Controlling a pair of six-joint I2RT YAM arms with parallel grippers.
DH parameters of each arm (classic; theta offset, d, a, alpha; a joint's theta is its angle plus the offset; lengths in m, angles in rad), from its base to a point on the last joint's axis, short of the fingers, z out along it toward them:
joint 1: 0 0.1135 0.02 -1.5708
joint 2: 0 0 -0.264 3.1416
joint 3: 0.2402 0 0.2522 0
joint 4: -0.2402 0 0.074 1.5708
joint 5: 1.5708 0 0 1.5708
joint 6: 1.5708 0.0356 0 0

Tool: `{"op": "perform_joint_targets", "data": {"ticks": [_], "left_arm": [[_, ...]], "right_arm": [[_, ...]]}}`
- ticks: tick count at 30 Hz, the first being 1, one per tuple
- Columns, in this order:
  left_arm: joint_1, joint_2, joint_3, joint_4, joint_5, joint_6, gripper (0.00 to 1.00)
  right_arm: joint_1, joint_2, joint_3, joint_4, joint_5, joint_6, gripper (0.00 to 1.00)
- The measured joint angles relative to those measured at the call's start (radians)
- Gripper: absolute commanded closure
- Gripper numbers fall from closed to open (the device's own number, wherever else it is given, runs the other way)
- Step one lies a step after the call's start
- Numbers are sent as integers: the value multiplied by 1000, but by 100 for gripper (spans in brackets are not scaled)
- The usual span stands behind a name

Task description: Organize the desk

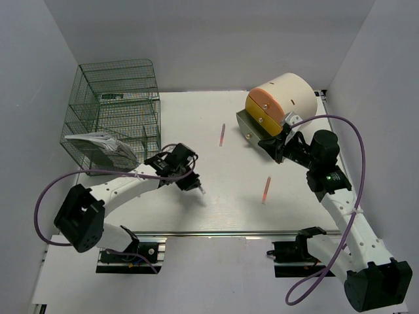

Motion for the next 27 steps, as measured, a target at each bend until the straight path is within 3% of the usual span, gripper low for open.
{"op": "perform_joint_targets", "data": {"ticks": [2,6,13,19,27], "left_arm": [[-3,-12,35,68,41,105,100],[-4,33,152,220,109,307,100],[-3,386,591,390,141,503,100],[4,673,854,457,162,468,100],[10,834,938,507,164,320,100]], "right_arm": [[-6,0,0,0,19,0,89],[-21,1,0,0,113,16,100],[-76,0,0,5,311,70,100],[-107,-7,0,7,369,82,100],[-118,-11,0,8,381,82,100]]}}
